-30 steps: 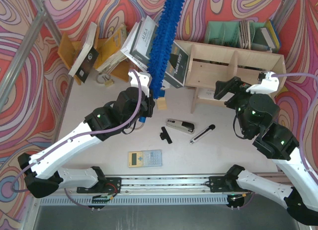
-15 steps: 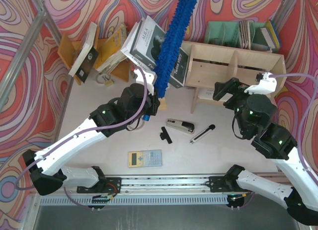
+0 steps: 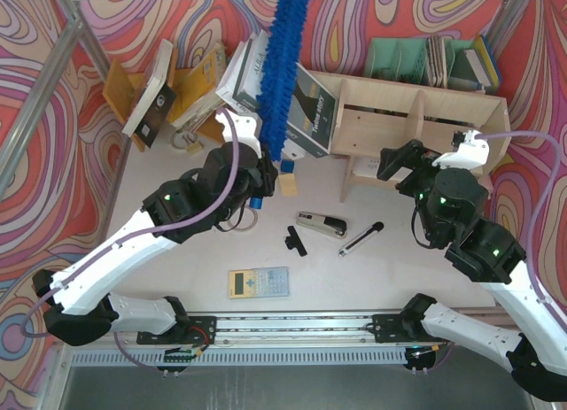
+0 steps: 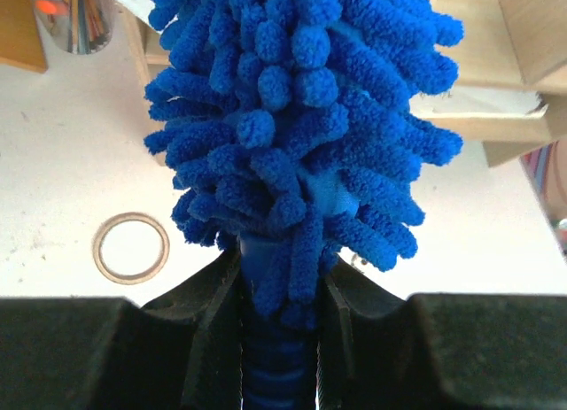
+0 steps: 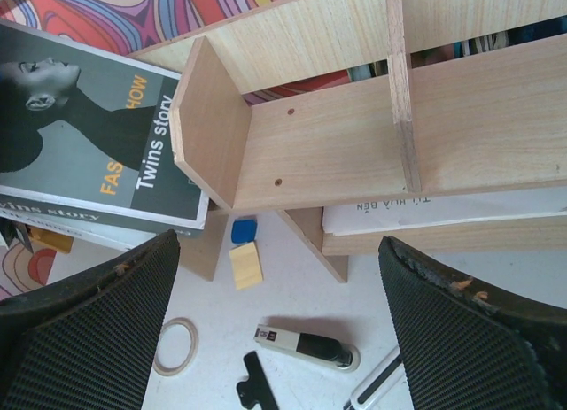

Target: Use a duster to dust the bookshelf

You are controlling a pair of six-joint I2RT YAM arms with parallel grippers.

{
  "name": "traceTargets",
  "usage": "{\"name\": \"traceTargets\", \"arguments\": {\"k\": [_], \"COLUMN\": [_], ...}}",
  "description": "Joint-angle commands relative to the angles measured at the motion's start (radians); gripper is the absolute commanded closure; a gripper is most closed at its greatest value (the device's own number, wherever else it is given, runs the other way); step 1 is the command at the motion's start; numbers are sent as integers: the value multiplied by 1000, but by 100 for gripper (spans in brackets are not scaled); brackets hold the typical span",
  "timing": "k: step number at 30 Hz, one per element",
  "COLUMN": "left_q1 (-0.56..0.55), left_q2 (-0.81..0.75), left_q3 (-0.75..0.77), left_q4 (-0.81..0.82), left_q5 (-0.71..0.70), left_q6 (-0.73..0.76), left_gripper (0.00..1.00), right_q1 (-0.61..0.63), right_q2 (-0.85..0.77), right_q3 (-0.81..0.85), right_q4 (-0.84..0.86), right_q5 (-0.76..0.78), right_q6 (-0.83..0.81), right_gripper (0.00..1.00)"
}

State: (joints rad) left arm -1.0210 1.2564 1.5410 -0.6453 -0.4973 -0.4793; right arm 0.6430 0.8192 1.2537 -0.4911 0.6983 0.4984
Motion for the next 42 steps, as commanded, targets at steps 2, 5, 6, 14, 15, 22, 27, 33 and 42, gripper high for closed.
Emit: {"name": "traceTargets", "arguments": {"k": [2,5,6,14,15,22,27,33,42], "left_q1": [2,1,1,-62,-66,-67,-65,-65,-45], "left_q2": [-7,12,25,144,154,219,249,222,164], "left_q3": [93,120,127,208,215,221,226,259,233], "left_q4": [-83,-111,-119,-174,-169,-169,-172,-198,-191], "left_q5": [-94,-67,-53,5,19,62,88,33,-7], "left_q6": [-160,-246,-268,-347,-353,-385,-390,-367,-343], "left_gripper": [100,100,100,100,100,100,100,100,100], "right_q1": [1,1,1,1,1,2,2,1,1], "right_q2": [-13,-17,-17,-23,-25,-38,-43,-38,-29], "right_q3": [-15,-22,-24,-31,-33,-35,-35,-36,-33], "right_q4": [0,-1,-2,-7,-7,-11,-15,-17,-11], "right_q5": [4,7,7,18,21,28,34,31,25], "right_q6": [16,21,22,27,28,33,32,34,35], "right_gripper": [17,17,17,16,16,16,16,16,16]}}
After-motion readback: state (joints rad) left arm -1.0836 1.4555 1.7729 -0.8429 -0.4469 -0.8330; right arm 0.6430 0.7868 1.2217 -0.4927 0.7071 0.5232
